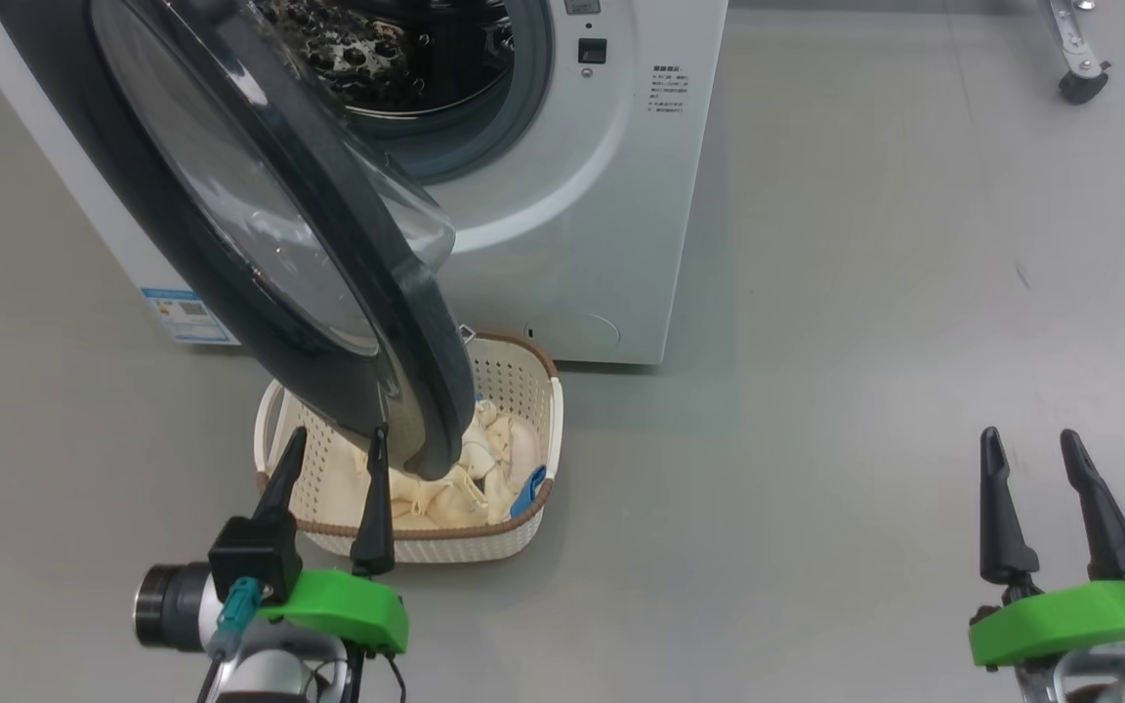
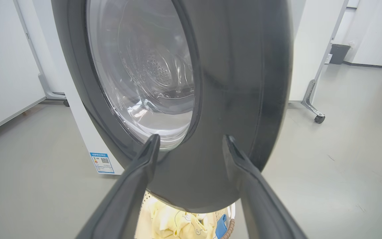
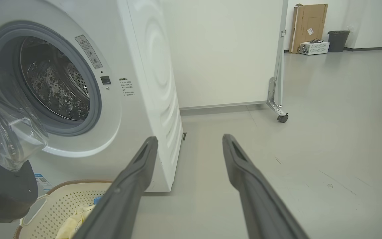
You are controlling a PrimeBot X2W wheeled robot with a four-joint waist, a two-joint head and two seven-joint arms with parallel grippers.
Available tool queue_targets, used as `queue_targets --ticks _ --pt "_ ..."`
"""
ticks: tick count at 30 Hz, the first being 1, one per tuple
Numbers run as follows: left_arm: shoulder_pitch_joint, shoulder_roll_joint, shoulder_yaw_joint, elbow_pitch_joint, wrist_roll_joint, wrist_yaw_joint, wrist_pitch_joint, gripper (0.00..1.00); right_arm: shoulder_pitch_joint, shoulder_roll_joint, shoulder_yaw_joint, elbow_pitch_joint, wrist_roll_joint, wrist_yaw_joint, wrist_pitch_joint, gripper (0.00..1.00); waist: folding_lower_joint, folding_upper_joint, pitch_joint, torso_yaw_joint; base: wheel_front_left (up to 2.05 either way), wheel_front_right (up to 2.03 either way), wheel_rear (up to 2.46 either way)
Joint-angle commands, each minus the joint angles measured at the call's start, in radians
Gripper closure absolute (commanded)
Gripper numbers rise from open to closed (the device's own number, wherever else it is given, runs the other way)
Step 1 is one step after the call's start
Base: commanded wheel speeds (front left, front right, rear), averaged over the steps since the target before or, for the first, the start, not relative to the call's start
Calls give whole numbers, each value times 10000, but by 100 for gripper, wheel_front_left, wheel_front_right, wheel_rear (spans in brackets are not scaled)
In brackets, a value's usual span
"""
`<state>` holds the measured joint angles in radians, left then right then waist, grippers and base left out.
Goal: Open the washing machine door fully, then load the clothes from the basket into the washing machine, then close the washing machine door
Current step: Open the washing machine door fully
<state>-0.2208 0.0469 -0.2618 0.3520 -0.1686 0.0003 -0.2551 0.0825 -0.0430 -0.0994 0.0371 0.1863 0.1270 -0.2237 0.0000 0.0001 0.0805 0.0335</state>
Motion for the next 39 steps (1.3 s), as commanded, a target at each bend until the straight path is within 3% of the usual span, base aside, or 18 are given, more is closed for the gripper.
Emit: queue_targets --ticks 1,33,34,35,36,37,39 --pt "-167 186 373 -279 -4 1 -67 0 -101 -74 168 -425 64 37 22 0 0 -1 -70 -36 0 0 0" --pt "-228 259 463 -133 -79 80 -67 0 356 -72 327 -786 82 37 246 0 0 -1 -44 -250 0 0 0" --pt "-246 262 465 -125 -87 79 -67 7 345 -72 329 -785 86 37 244 0 0 -1 -30 -254 0 0 0" --pt "-263 265 466 -120 -93 79 -67 23 335 -72 333 -781 91 37 239 0 0 -1 -19 -257 0 0 0" --pt "-275 267 466 -115 -97 81 -67 57 330 -72 338 -775 93 37 235 0 0 -1 -13 -261 0 0 0" --pt "-284 266 462 -103 -102 85 -67 100 326 -72 342 -770 97 37 231 0 0 -1 -7 -265 0 0 0" --pt "-305 265 457 -81 -119 90 -67 100 319 -72 345 -761 103 37 225 0 0 -1 3 -273 0 0 0"
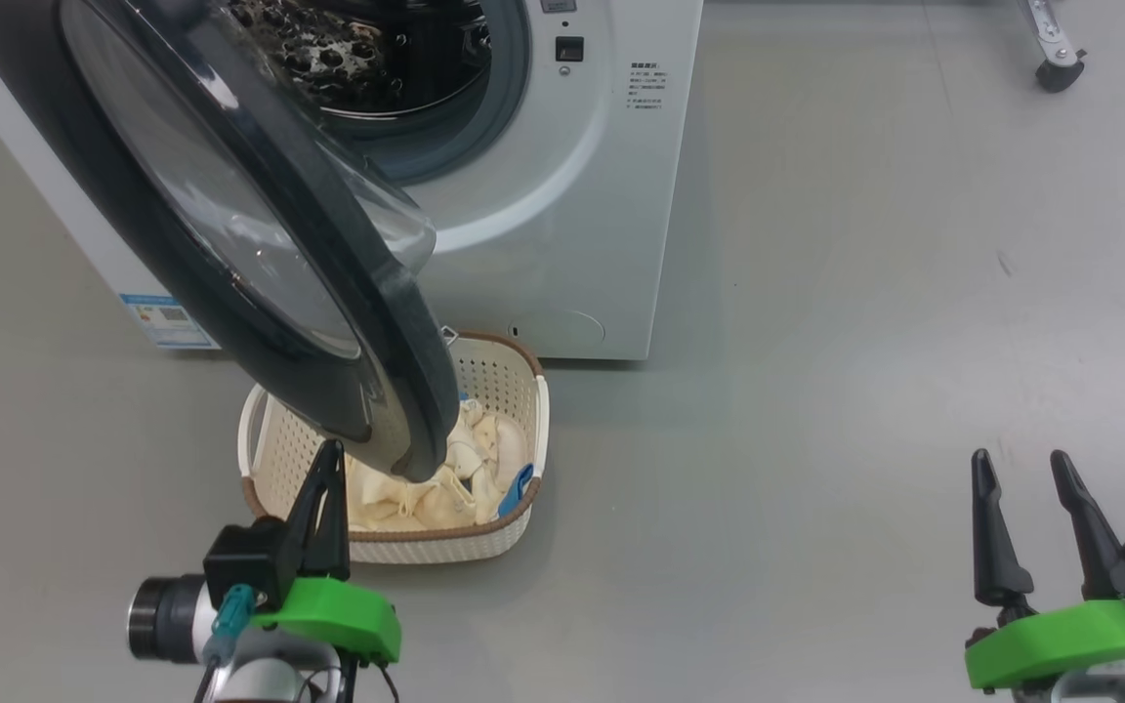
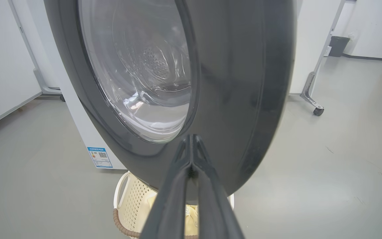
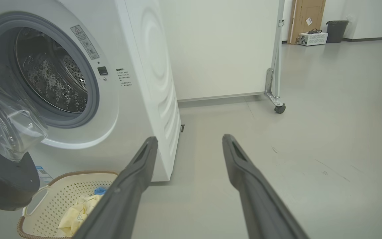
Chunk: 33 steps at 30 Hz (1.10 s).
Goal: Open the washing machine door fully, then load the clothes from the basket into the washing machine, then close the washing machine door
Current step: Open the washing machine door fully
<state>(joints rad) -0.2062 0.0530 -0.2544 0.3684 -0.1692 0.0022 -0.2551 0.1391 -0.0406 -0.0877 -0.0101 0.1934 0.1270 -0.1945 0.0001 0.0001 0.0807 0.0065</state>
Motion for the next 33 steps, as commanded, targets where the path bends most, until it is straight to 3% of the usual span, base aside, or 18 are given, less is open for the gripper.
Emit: queue_targets --ticks 1,7,12,23,27,33 --pt "-463 207 385 -233 -125 67 -67 100 -250 -97 227 -283 33 37 -67 0 -1 -1 5 -9 0 0 0" --pt "-577 241 405 -240 -139 93 -67 100 -277 -97 224 -244 59 37 -91 0 -1 -1 29 -25 0 0 0" --pt "-867 456 491 -822 205 434 -67 100 -294 -97 211 -184 73 37 -115 0 -1 -1 30 -6 0 0 0" --pt "-1727 799 511 -4231 1111 957 -67 100 -302 -97 163 -143 98 37 -161 0 -1 -1 12 53 0 0 0" --pt "-2093 690 157 -5264 1238 875 -24 100 -297 -97 186 -138 83 37 -152 0 -1 -1 -23 26 0 0 0" --pt "-2464 299 -1063 -5798 836 303 505 100 -282 -97 273 -151 67 37 -143 0 -1 -1 -44 -96 0 0 0"
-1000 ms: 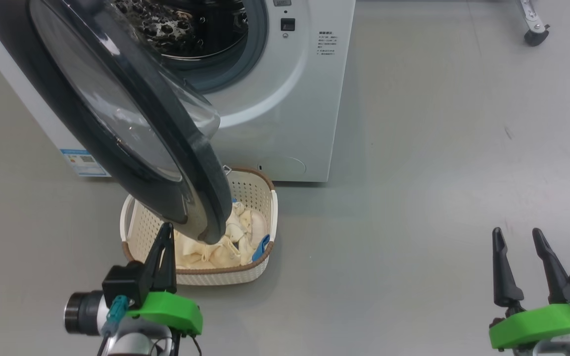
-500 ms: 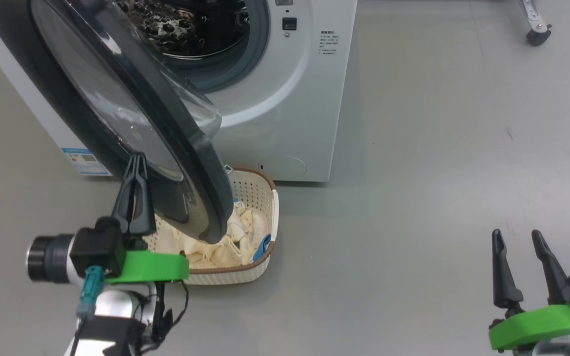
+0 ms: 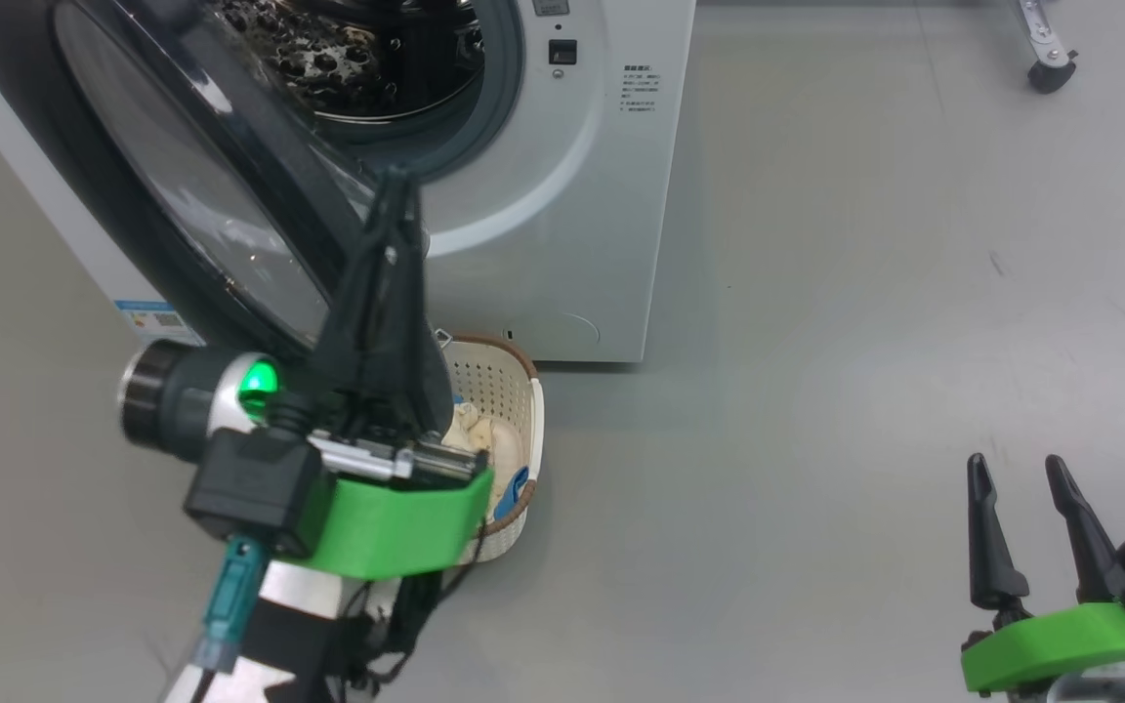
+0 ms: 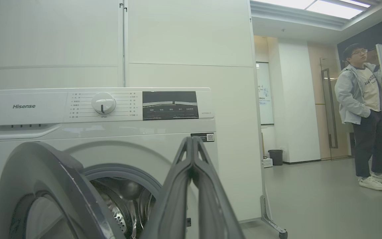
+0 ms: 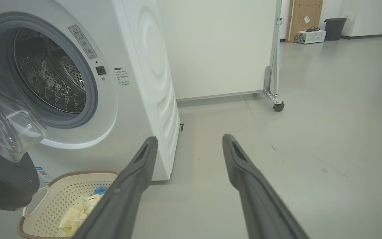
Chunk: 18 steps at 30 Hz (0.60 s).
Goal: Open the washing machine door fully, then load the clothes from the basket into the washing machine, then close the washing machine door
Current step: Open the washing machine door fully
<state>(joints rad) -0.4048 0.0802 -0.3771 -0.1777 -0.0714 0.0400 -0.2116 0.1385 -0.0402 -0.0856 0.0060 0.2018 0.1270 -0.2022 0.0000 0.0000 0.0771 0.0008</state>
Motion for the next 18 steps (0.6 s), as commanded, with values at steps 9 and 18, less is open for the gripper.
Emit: queue_targets --ticks 9,18 --pt "-490 -276 -1664 957 -1515 -272 849 100 -250 -101 425 -310 11 37 -30 0 0 0 -12 -317 0 0 0" --pt "-745 -297 -2041 2993 -2471 527 860 100 -285 -101 482 -333 19 37 -15 0 0 0 105 -456 0 0 0"
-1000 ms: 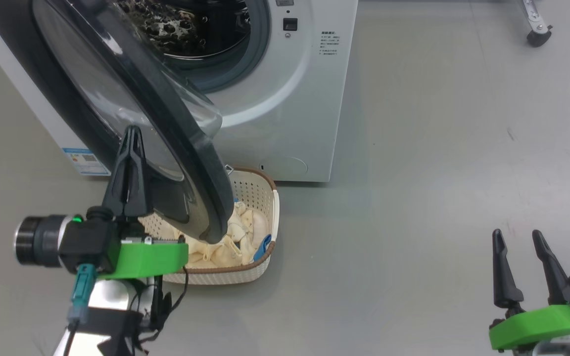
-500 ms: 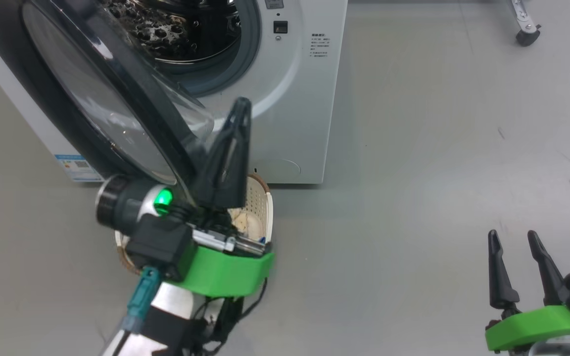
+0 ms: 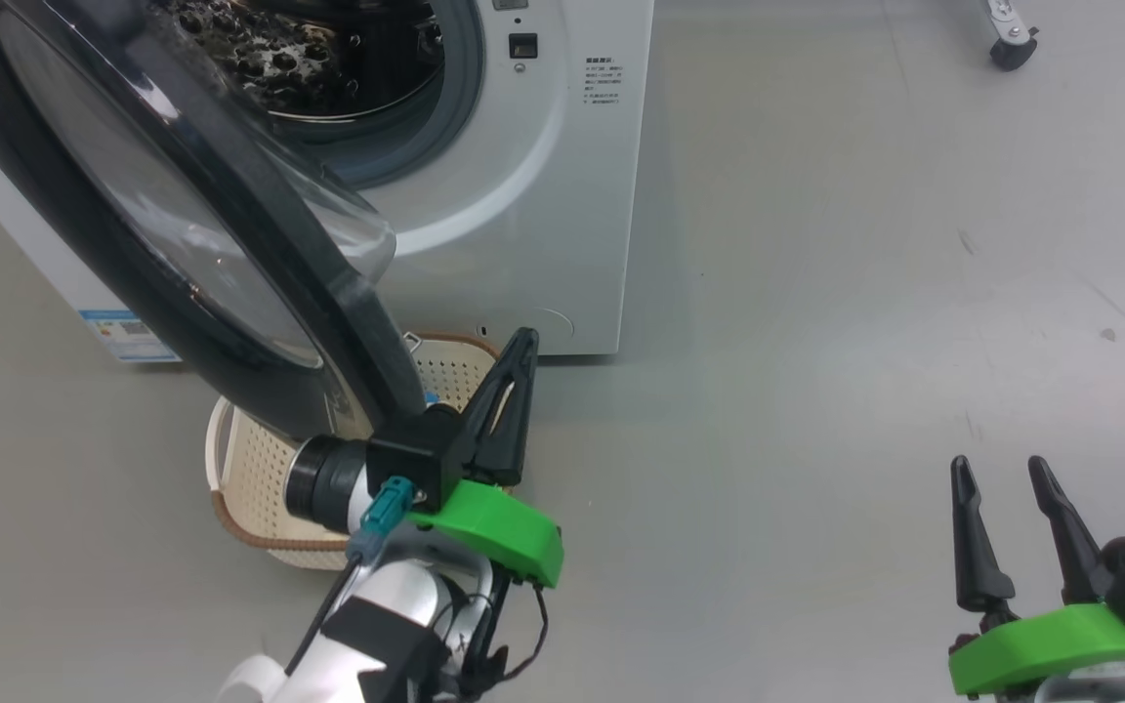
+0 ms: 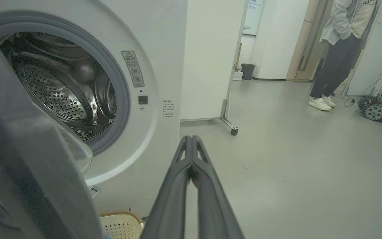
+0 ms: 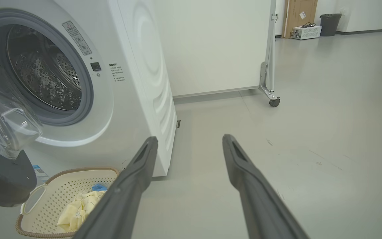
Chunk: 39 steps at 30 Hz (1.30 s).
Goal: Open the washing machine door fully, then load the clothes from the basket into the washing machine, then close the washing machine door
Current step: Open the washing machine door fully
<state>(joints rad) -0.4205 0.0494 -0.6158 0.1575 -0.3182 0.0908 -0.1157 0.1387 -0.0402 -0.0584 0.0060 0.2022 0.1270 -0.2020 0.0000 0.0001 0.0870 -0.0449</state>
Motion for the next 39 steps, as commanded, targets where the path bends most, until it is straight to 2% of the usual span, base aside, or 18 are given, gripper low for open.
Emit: queue_targets --ticks 1,9,21,29,39 --pt "-654 12 362 -100 -68 122 -114 100 -293 -101 199 -333 16 37 -19 0 0 -1 22 2 0 0 0" --pt "-1252 10 705 1610 -479 485 -549 100 -369 -101 262 -281 53 37 -32 0 0 -1 95 18 0 0 0" --pt "-1612 89 1109 2971 -786 528 -936 100 -457 -101 261 -220 98 37 -60 0 0 -1 222 30 0 0 0" --pt "-1407 167 1088 3030 -827 551 -1092 100 -458 -101 237 -168 107 37 -84 0 0 -1 226 150 0 0 0" --pt "-678 561 1156 2141 -818 948 -1070 100 -475 -101 178 -158 136 37 -124 0 0 -1 300 366 0 0 0"
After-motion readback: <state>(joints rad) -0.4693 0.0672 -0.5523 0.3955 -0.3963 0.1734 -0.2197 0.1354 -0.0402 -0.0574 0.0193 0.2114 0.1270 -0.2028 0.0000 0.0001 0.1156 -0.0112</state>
